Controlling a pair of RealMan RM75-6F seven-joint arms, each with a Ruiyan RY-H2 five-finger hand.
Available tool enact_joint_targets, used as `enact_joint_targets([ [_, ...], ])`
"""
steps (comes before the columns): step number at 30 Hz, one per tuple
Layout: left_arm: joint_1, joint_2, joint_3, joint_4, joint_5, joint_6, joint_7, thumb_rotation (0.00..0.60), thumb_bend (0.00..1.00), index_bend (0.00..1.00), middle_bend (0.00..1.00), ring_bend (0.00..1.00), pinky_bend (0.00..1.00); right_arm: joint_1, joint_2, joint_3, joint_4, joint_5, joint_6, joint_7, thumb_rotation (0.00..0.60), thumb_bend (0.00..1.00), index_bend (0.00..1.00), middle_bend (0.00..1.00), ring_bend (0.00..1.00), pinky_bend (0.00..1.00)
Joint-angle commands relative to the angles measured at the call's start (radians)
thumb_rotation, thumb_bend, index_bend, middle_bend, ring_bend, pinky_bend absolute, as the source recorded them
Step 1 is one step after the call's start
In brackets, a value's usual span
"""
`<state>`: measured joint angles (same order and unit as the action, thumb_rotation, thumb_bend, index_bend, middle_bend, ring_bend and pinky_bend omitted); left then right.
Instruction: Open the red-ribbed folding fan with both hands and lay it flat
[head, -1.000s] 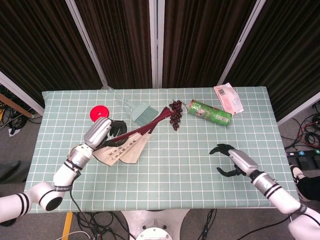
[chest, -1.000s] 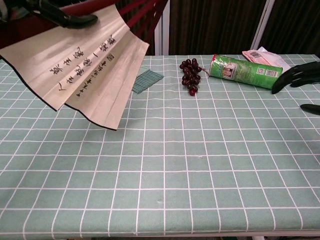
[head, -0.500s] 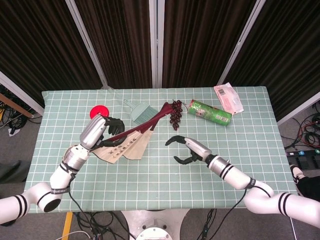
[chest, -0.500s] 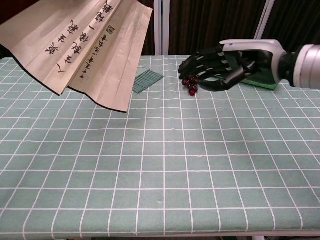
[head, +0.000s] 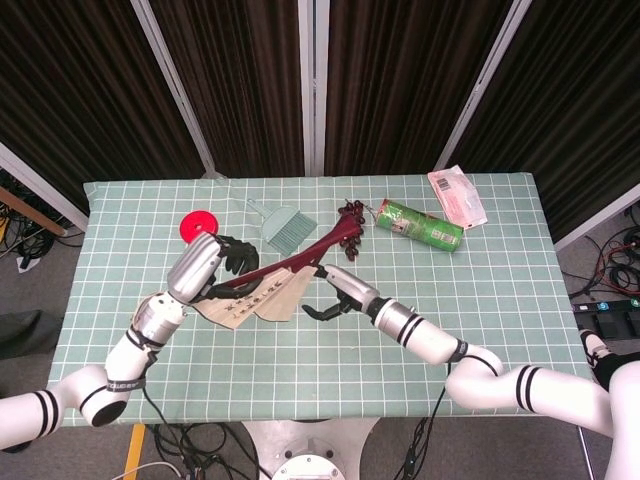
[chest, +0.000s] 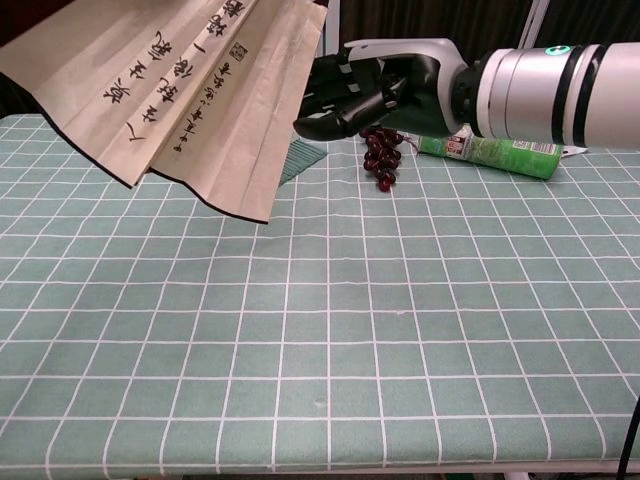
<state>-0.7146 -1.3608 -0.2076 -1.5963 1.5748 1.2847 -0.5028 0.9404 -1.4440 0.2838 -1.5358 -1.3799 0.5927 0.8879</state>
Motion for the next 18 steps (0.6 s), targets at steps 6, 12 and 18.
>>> enact_joint_targets([
  [6,0.011,0.006,0.016,0.024,0.013,0.01,0.026,0.6,0.37,0.63,0.75,0.72,0.72,0.001,-0.011,0.005,0.026,0.028,0.038,-0.066,0.6,0.55,0.5,0.25,0.09,0.04],
  [12,0.031,0.011,0.05,0.076,0.043,0.027,0.054,0.6,0.37,0.63,0.75,0.72,0.72,-0.028,-0.007,-0.014,0.055,0.062,0.115,-0.234,0.6,0.63,0.63,0.3,0.13,0.04],
  [18,0.043,0.013,0.073,0.122,0.063,0.037,0.066,0.6,0.37,0.63,0.74,0.72,0.71,-0.058,0.004,-0.039,0.073,0.062,0.199,-0.411,0.6,0.63,0.65,0.31,0.14,0.04],
])
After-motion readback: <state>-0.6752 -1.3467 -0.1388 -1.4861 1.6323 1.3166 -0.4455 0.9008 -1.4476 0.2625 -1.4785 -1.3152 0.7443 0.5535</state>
